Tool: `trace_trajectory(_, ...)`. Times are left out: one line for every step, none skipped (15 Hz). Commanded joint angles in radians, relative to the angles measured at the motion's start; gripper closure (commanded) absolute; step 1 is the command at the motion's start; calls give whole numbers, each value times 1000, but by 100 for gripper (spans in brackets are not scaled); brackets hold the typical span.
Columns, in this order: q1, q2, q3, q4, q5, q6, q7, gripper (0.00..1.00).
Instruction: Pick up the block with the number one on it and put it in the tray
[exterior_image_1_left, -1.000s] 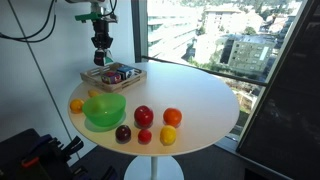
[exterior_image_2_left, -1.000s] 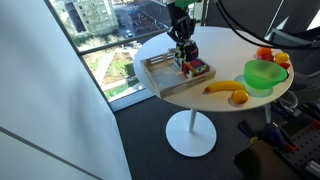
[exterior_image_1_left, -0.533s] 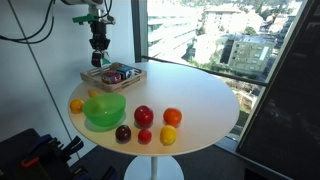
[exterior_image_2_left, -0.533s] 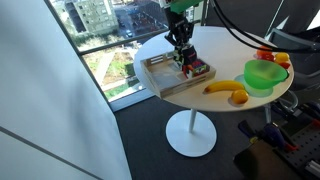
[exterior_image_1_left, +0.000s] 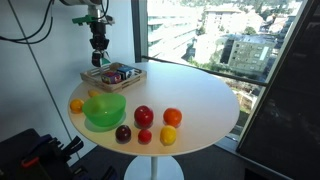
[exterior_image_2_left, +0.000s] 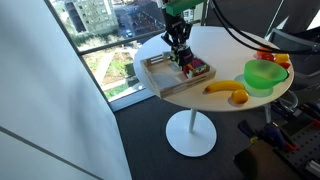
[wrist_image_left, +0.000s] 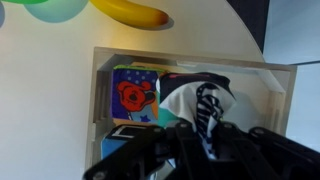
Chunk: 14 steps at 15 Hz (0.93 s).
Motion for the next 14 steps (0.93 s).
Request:
trace_trajectory(-1,0,1,6,0,-2,1,81)
trace_trajectory(-2,-3,0,6,0,-1,1,81)
trace_trajectory(-3,-5,0,6,0,-1,1,81)
trace_trajectory(-4,-6,0,6,0,-1,1,81)
trace_trajectory(-4,-6,0,6,0,-1,1,81)
trace_trajectory(-4,-6,0,6,0,-1,1,81)
trace_trajectory(-4,-6,0,6,0,-1,1,81)
trace_trajectory(-5,-2,0,6,0,5,1,95)
trace_trajectory(-5,3,1,7,1,10,-3,95)
trace_trajectory(-6,11,3,8,4,15,-7,94)
trace_trajectory(-5,17,4,9,5,23,-9,94)
trace_trajectory(-4,24,6,10,7,32,-13,94)
trace_trajectory(-1,30,7,10,7,41,-15,94)
trace_trajectory(1,37,8,10,7,51,-17,94)
